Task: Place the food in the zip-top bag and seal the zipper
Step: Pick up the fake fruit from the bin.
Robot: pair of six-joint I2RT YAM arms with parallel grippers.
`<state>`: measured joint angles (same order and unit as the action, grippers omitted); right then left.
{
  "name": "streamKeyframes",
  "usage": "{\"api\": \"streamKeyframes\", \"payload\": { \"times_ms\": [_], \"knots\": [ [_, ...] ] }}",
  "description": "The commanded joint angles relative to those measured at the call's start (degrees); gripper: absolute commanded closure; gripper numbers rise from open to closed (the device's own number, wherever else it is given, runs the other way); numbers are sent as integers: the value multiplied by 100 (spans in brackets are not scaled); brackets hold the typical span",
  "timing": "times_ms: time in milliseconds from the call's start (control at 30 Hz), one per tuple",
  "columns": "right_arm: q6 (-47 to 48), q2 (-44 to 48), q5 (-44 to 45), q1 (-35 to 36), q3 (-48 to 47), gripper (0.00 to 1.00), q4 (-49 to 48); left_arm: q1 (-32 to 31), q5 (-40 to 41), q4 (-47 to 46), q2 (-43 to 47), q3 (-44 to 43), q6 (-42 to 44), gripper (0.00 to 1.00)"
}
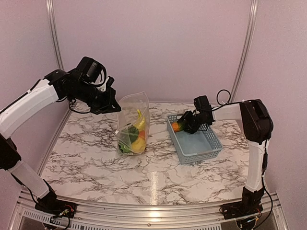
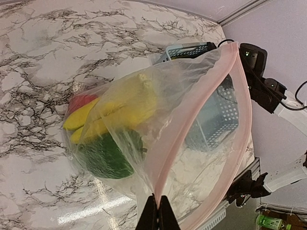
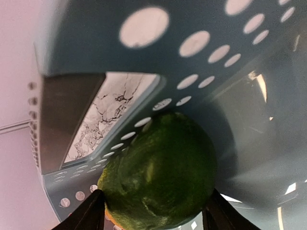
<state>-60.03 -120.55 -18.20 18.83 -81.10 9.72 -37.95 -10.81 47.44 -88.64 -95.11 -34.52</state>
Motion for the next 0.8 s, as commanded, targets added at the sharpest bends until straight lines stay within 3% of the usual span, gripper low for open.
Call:
{"api": "streamKeyframes", "payload": {
  "times_ms": [0, 233, 500, 767],
  "knots": [
    [-321, -214, -25, -50, 55, 37, -349, 64, 71, 77, 220, 97, 2, 100],
    [-165, 176, 91, -44, 433, 52, -624, 86, 39, 98, 180, 111, 41, 100],
    [458, 1345, 290, -33, 817, 55, -415, 95, -117, -32, -174, -104, 103, 100],
    [1699, 2634, 642, 297, 912, 56, 128, 100, -220, -77, -421, -275, 197, 100]
  ]
}}
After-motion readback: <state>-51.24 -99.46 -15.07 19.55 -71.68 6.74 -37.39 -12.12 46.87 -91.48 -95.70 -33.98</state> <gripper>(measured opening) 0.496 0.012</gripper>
